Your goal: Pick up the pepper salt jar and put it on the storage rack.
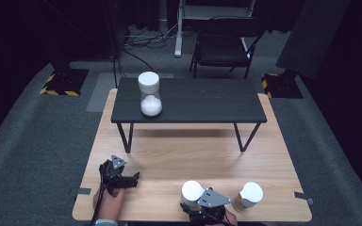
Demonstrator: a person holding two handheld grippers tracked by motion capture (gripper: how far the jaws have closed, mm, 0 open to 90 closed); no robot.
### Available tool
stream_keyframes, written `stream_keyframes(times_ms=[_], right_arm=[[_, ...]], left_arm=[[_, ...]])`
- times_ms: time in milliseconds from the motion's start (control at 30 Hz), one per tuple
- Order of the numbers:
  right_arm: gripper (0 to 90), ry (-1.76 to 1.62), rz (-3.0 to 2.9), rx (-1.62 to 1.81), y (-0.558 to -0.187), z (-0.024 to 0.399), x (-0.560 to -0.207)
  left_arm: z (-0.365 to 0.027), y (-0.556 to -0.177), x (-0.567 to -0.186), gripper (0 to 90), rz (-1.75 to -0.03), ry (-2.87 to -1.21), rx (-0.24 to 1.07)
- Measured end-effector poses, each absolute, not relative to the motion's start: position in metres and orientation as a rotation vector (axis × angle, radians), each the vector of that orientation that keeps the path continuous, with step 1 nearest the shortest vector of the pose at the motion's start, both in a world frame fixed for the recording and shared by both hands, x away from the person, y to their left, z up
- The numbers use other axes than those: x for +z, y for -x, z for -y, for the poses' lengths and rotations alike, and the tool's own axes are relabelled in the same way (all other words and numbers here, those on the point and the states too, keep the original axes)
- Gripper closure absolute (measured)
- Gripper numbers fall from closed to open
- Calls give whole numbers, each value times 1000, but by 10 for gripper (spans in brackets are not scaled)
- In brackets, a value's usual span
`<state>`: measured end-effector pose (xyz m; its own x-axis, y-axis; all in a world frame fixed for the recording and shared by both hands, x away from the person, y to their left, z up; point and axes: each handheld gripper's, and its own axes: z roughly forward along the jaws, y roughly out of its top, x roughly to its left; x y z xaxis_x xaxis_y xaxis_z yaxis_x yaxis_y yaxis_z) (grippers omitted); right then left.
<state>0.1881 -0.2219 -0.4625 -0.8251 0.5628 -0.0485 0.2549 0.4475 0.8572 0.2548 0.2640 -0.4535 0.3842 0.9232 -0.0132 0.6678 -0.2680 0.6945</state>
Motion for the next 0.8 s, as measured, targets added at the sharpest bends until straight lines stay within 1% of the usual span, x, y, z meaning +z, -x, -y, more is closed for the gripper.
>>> stream_keyframes(times_ms=[800], right_arm=[[301, -687, -2424, 1297, -192, 222, -448]], left_arm=[[-264, -255, -454, 2, -1362, -2028, 535]])
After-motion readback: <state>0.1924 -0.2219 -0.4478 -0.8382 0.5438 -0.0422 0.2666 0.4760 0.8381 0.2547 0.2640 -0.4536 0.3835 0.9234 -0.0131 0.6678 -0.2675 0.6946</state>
